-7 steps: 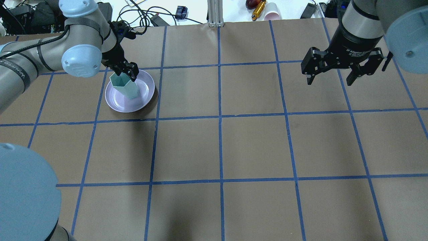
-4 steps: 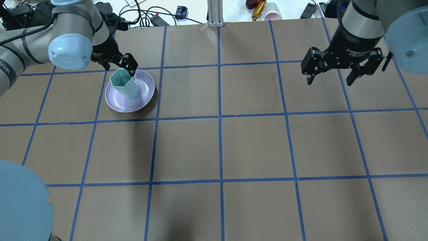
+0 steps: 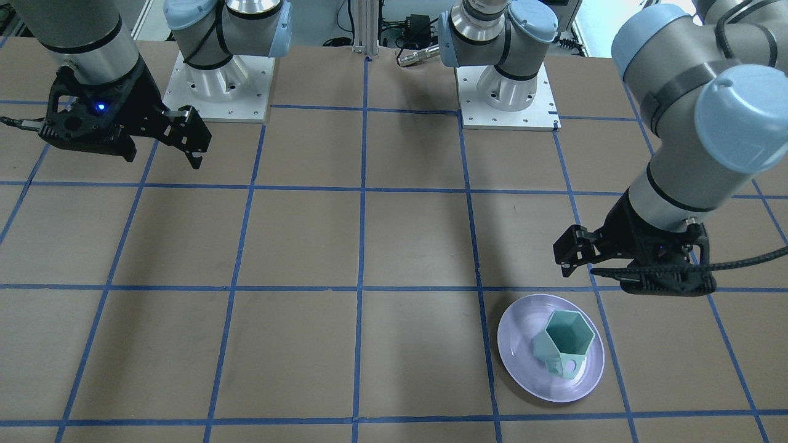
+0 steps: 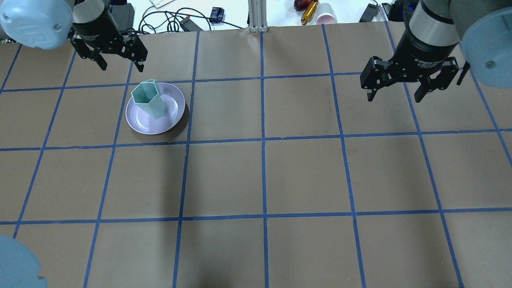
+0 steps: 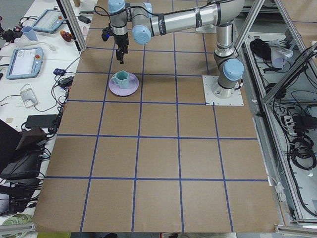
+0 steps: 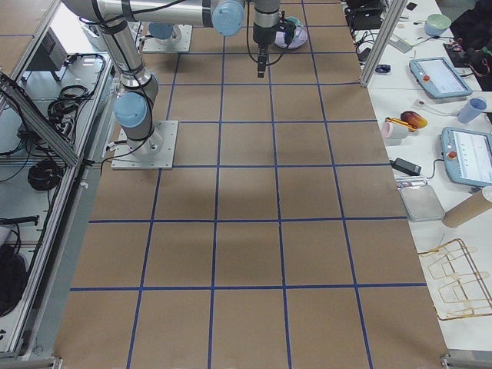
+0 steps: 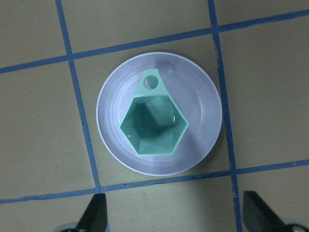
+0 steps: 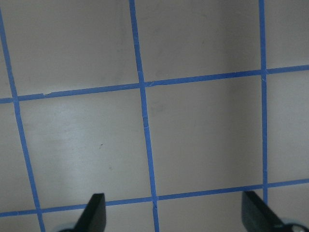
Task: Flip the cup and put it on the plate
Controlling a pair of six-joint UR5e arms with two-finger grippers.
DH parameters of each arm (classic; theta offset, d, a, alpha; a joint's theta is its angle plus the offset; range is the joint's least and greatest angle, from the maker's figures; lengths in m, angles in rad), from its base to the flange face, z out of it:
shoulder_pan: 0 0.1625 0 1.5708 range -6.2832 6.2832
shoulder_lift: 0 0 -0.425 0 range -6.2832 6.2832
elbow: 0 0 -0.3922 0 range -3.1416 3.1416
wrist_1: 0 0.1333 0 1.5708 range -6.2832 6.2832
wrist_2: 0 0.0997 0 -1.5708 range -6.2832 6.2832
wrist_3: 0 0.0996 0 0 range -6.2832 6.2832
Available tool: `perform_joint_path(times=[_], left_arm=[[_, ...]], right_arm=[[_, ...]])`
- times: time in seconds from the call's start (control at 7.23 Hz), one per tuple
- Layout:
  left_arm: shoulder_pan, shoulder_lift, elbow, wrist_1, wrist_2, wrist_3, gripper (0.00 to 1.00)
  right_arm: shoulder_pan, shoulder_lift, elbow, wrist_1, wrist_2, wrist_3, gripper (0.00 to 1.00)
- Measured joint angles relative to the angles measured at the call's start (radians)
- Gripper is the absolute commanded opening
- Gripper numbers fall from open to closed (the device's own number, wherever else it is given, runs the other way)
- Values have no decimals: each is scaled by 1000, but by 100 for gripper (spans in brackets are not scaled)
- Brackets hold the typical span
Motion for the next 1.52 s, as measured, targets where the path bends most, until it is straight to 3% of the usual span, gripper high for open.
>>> perform_joint_path(times=[0.55, 0.83, 1.52], left_arm=[[-47, 59, -7, -21, -13, -205, 100], [-96, 77, -14, -27, -22, -229, 100], [-81, 122, -38, -94, -62, -217, 100]], right_arm=[[0, 0, -1, 0, 0, 0, 100], [0, 0, 0, 0, 0, 0, 100], [0, 0, 0, 0, 0, 0, 100]])
